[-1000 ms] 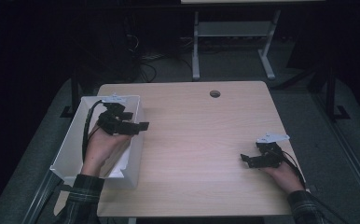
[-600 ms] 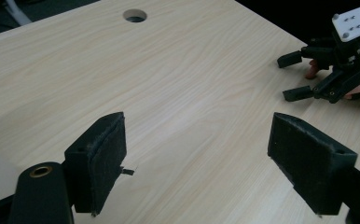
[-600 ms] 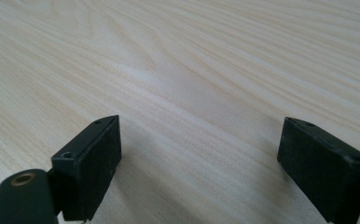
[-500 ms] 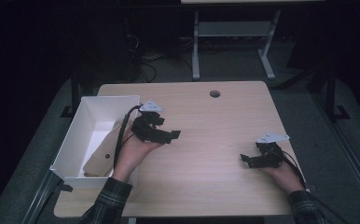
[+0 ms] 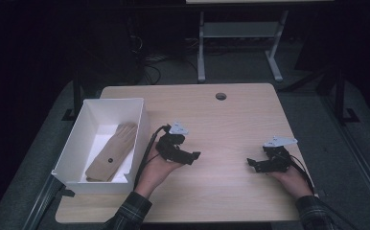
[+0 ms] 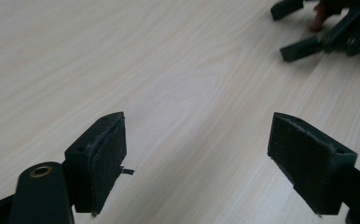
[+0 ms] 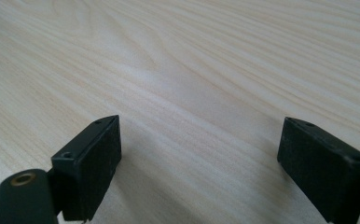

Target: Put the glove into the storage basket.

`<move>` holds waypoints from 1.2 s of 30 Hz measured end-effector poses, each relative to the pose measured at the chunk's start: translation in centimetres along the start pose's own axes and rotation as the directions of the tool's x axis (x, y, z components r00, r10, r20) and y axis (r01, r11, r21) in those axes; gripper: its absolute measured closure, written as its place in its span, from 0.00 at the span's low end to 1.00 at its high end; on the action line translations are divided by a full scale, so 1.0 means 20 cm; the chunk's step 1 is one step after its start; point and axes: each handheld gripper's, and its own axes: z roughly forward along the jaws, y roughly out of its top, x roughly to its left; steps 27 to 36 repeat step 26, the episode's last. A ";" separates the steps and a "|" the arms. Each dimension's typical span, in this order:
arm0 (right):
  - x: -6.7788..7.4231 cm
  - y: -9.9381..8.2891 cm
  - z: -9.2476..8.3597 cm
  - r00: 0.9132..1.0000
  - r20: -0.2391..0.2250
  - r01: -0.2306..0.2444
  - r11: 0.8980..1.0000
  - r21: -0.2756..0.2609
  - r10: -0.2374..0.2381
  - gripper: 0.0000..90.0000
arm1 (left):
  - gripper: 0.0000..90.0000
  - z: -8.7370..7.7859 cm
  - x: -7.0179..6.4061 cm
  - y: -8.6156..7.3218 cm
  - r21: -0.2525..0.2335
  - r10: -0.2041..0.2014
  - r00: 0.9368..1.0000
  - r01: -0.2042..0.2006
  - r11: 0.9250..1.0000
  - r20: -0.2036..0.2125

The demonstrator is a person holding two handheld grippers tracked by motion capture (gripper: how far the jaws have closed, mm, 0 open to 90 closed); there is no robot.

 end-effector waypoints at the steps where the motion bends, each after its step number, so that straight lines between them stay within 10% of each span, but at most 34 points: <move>1: 0.00 0.00 0.00 1.000 0.000 0.000 1.000 0.000 0.000 0.14 | 0.21 0.02 0.00 -0.01 0.002 0.002 1.000 -0.002 1.000 0.005; 18: 0.00 0.00 0.00 1.000 0.002 0.008 1.000 -0.003 -0.008 0.14 | 0.21 0.27 -0.02 -0.23 0.096 0.079 0.996 -0.075 0.992 -0.034; 36: 0.00 0.00 0.00 1.000 -0.001 0.009 1.000 -0.003 -0.009 0.14 | 0.19 0.27 -0.01 -0.26 0.052 0.085 0.996 -0.083 0.995 -0.041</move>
